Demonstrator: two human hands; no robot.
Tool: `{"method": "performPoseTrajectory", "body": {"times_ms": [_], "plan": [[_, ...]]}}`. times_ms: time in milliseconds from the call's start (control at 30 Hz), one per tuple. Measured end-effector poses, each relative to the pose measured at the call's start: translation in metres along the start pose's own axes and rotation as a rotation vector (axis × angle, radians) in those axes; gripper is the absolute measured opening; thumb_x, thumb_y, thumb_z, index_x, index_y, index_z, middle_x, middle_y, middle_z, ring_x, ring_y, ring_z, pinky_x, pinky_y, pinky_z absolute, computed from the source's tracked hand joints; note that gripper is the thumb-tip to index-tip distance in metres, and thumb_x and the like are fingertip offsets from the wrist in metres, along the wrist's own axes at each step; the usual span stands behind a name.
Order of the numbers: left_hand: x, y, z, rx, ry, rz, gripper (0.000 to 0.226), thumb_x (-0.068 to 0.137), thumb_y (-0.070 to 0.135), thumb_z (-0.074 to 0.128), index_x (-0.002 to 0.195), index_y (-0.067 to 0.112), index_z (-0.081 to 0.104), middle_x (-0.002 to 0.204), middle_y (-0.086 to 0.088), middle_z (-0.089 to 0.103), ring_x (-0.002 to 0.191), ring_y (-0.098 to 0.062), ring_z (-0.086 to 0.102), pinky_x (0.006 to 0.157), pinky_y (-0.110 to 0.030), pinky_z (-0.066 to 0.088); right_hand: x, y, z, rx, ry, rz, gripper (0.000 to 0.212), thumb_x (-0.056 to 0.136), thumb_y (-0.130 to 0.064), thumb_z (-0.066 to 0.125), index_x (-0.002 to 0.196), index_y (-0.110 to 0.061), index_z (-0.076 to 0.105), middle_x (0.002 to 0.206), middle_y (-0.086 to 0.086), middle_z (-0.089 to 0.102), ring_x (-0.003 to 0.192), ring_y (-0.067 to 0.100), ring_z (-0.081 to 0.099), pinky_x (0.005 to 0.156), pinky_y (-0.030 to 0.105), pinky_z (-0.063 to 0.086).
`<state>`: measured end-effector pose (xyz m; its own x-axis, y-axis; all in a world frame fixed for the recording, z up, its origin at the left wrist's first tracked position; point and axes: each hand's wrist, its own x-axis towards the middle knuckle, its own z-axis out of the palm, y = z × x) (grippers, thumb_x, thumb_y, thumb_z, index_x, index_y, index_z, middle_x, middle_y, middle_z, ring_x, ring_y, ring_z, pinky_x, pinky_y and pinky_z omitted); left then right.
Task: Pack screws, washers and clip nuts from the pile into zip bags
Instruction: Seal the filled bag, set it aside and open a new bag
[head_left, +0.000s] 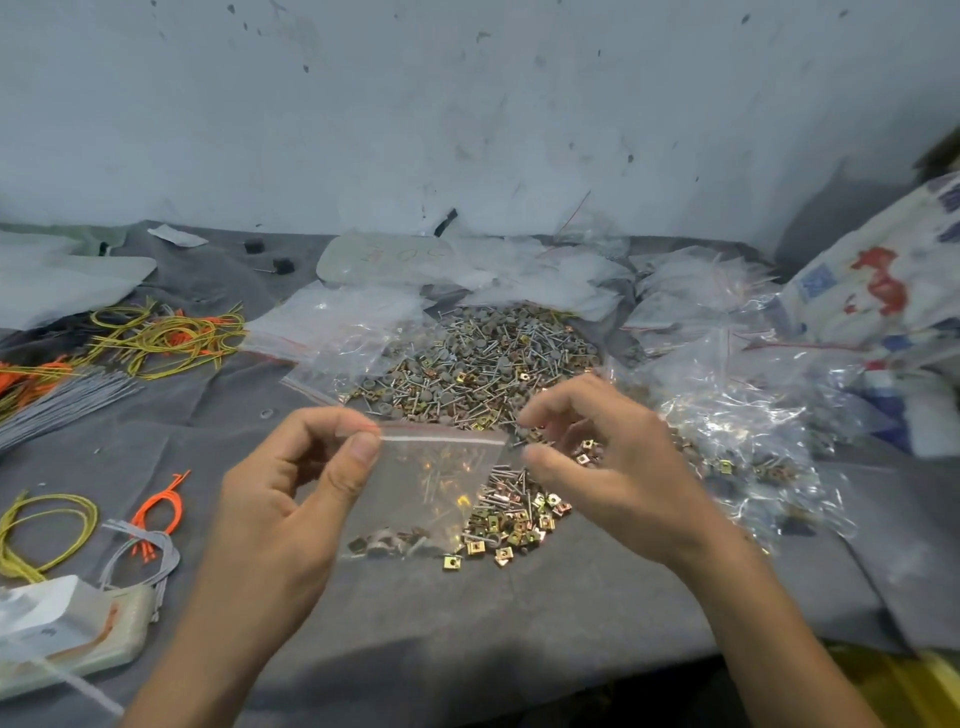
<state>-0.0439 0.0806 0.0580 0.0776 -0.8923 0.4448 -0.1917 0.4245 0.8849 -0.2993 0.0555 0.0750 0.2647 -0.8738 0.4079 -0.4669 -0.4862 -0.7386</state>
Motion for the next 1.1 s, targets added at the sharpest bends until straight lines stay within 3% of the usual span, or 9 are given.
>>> {"method": "performPoseTrajectory", "body": {"times_ms": [100, 233, 333, 433, 533, 667, 867, 1000, 1100], "plan": [[0.002, -0.004, 0.014, -0.093, -0.103, -0.023, 0.006, 0.095, 0.037, 0.067, 0.092, 0.031, 0.066, 0.085, -0.004, 0.07, 0.081, -0.016, 0.065, 0.078, -0.024, 0.052, -0.008, 0.0, 0.016, 0.207, -0.283, 0.161, 0.042, 0.085, -0.031, 0.079, 0.123, -0.036, 0.061, 0.118, -0.015, 0.064, 0.09, 0.011, 0.066, 0.071, 0.034, 0.058], [0.007, -0.01, 0.035, -0.197, -0.14, -0.027, 0.013, 0.087, 0.023, 0.058, 0.09, 0.032, 0.067, 0.083, -0.007, 0.073, 0.076, -0.009, 0.069, 0.073, -0.015, 0.053, -0.013, 0.003, 0.038, 0.352, -0.225, 0.183, 0.01, 0.095, -0.016, 0.071, 0.097, -0.007, 0.071, 0.082, 0.007, 0.065, 0.071, 0.02, 0.058, 0.065, 0.04, 0.05], [0.011, -0.017, 0.045, -0.19, -0.148, -0.041, 0.011, 0.09, 0.027, 0.061, 0.097, 0.033, 0.068, 0.09, -0.005, 0.074, 0.081, -0.01, 0.07, 0.078, -0.017, 0.054, -0.012, 0.007, 0.036, 0.326, -0.199, 0.205, 0.015, 0.101, -0.016, 0.061, 0.09, -0.01, 0.068, 0.083, 0.016, 0.065, 0.072, 0.03, 0.061, 0.06, 0.044, 0.05], [0.012, -0.028, 0.048, -0.113, -0.163, -0.065, 0.024, 0.091, 0.045, 0.06, 0.115, 0.044, 0.064, 0.105, 0.006, 0.074, 0.098, -0.004, 0.068, 0.085, -0.023, 0.054, -0.006, 0.013, 0.015, 0.3, -0.168, 0.246, 0.015, 0.103, -0.02, 0.057, 0.091, -0.017, 0.065, 0.09, 0.007, 0.074, 0.084, 0.022, 0.073, 0.058, 0.025, 0.054], [0.004, -0.043, 0.047, -0.064, -0.157, -0.131, 0.021, 0.095, 0.049, 0.056, 0.115, 0.05, 0.065, 0.105, 0.012, 0.074, 0.1, -0.003, 0.068, 0.085, -0.027, 0.052, 0.011, 0.034, -0.022, 0.218, -0.057, 0.256, 0.012, 0.101, -0.027, 0.06, 0.093, -0.023, 0.067, 0.09, 0.002, 0.076, 0.082, 0.023, 0.074, 0.056, 0.022, 0.054], [-0.019, -0.069, 0.043, 0.068, -0.181, -0.219, 0.023, 0.089, 0.038, 0.057, 0.106, 0.048, 0.07, 0.094, 0.015, 0.075, 0.091, 0.001, 0.069, 0.083, -0.017, 0.052, 0.058, 0.098, -0.075, 0.058, 0.182, 0.387, 0.013, 0.098, -0.025, 0.063, 0.089, -0.027, 0.072, 0.085, 0.001, 0.074, 0.077, 0.025, 0.072, 0.058, 0.028, 0.059], [-0.039, -0.098, 0.036, 0.196, -0.092, -0.368, 0.019, 0.09, 0.033, 0.068, 0.097, 0.05, 0.071, 0.081, 0.018, 0.074, 0.082, -0.001, 0.071, 0.079, -0.023, 0.054, 0.123, 0.196, -0.115, 0.252, 0.496, 0.675, 0.009, 0.102, -0.015, 0.058, 0.101, -0.009, 0.065, 0.092, 0.012, 0.067, 0.061, 0.016, 0.065, 0.061, 0.031, 0.056], [-0.041, -0.111, 0.029, 0.222, -0.086, -0.433, 0.031, 0.094, 0.021, 0.065, 0.098, 0.052, 0.068, 0.082, 0.019, 0.074, 0.081, 0.003, 0.069, 0.082, -0.027, 0.055, 0.122, 0.231, -0.121, 0.576, 0.695, 0.827, 0.019, 0.104, 0.001, 0.04, 0.1, -0.01, 0.054, 0.082, 0.014, 0.063, 0.081, 0.025, 0.059, 0.077, 0.035, 0.056], [-0.035, -0.118, 0.022, 0.249, -0.107, -0.445, 0.031, 0.096, 0.024, 0.063, 0.1, 0.055, 0.064, 0.085, 0.02, 0.073, 0.083, 0.0, 0.069, 0.079, -0.023, 0.054, 0.119, 0.232, -0.117, 0.618, 0.748, 0.899, 0.027, 0.104, 0.005, 0.036, 0.089, -0.015, 0.046, 0.125, 0.025, 0.051, 0.108, 0.035, 0.059, 0.093, 0.032, 0.053]]}}
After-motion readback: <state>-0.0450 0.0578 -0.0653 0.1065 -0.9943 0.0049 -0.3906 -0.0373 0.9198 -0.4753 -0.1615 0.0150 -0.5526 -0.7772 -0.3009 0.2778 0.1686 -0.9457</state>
